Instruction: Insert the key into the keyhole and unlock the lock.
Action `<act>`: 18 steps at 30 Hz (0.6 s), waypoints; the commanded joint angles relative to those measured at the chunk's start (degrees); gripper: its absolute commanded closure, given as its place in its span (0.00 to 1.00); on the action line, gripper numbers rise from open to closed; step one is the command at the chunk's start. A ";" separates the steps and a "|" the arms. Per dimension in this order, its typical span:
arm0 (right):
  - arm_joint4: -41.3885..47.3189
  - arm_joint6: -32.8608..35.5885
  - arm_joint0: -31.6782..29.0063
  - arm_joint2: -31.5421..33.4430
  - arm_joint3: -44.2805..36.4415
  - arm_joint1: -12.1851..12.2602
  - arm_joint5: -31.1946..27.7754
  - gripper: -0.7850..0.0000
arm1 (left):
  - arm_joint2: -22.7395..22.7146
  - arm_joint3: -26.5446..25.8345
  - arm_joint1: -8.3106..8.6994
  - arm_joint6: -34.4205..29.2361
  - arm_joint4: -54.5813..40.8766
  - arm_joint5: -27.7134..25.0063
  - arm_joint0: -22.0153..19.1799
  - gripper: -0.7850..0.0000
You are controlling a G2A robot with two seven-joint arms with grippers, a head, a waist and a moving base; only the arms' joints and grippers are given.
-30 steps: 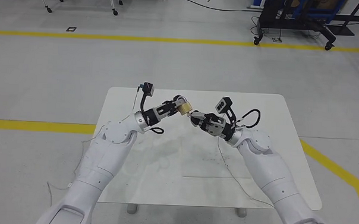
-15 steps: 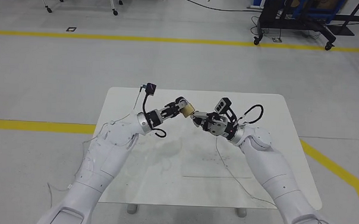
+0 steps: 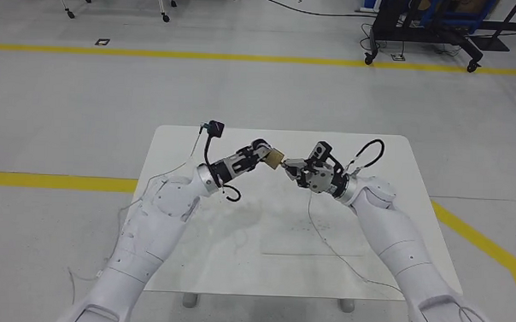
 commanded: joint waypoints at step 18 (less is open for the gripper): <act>0.27 3.08 4.21 -2.78 6.52 -1.00 2.86 1.00 | -1.04 -7.10 0.07 18.24 16.42 4.57 5.79 1.00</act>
